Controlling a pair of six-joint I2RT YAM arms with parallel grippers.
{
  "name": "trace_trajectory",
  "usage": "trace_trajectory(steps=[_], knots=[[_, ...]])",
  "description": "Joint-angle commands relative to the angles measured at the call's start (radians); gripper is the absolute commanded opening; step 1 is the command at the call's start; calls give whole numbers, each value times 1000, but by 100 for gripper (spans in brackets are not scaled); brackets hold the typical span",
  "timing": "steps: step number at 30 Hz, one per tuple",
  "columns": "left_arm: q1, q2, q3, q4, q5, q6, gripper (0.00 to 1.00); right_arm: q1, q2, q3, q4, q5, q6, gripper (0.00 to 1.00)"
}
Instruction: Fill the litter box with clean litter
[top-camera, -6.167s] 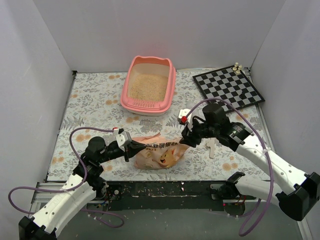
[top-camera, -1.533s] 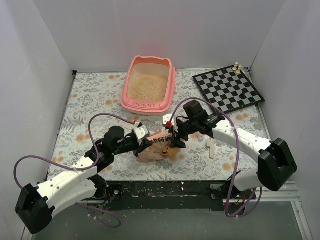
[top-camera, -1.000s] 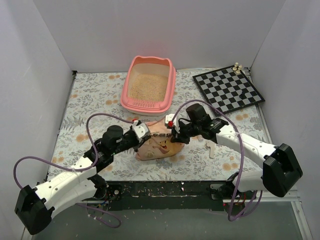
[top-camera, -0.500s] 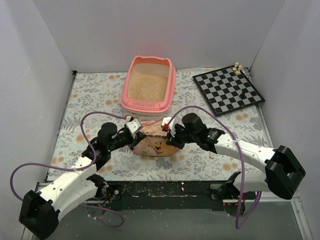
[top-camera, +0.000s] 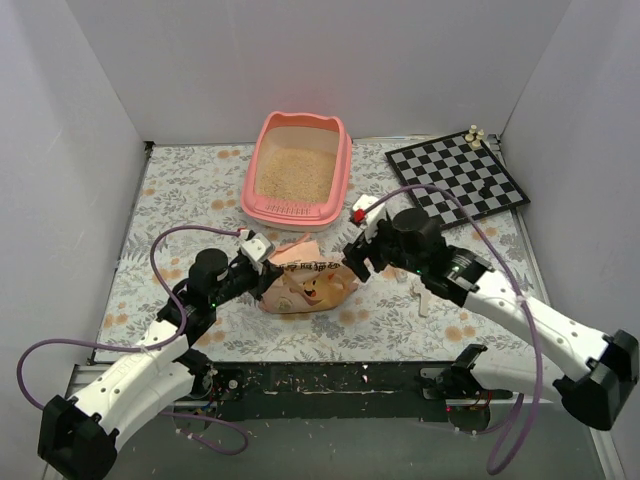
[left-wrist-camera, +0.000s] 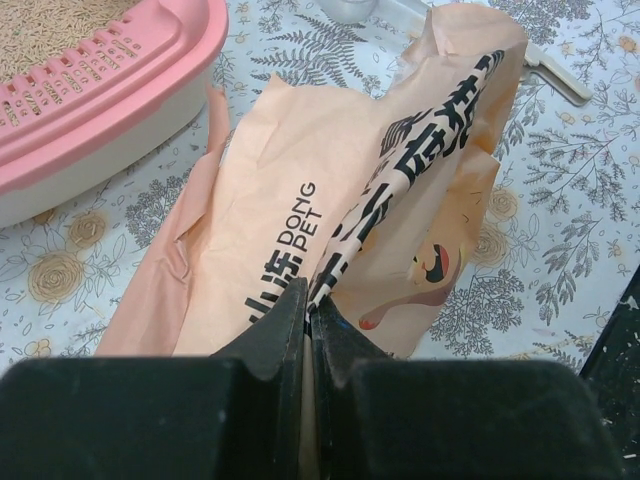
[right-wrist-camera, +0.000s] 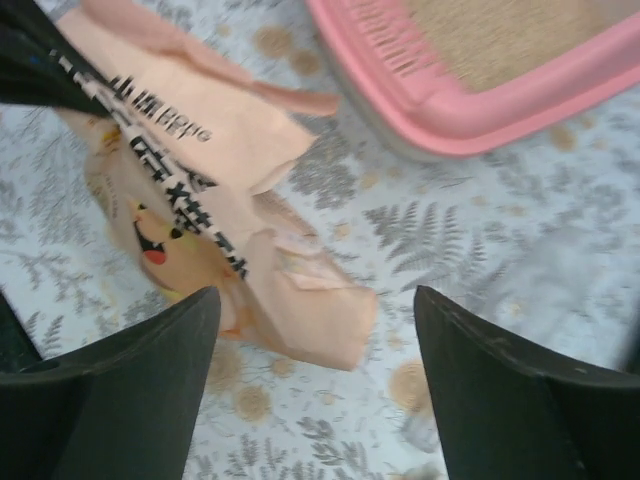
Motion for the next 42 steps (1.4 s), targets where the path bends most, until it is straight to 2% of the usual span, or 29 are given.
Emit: trace_trajectory(steps=[1,5,7,10,14,16,22,24,29,37,42], knots=[[9,-47,10,51,-3,-30,1,-16,-133,64,-165,326,212,88],[7,-54,7,62,12,-45,3,-66,-191,11,-264,426,338,91],[6,-54,9,62,14,-57,4,-144,-202,-35,-302,427,401,91],[2,-53,9,62,25,-65,8,-265,-187,-115,-316,408,483,79],[1,-60,7,62,11,-68,19,-382,-105,-187,-317,402,511,56],[1,-73,1,62,8,-70,22,-391,-56,-198,-314,407,518,54],[-2,-97,-1,95,2,-83,42,-392,66,-223,-259,360,535,54],[-2,-108,-1,98,3,-88,44,-392,99,-224,-250,349,543,54],[-7,-122,-5,106,-11,-100,57,-392,152,-221,-225,319,550,54],[-14,-135,-5,109,-12,-103,62,-376,218,-200,-228,345,561,50],[-24,-152,-7,109,-23,-103,66,-370,240,-197,-238,377,564,38]])
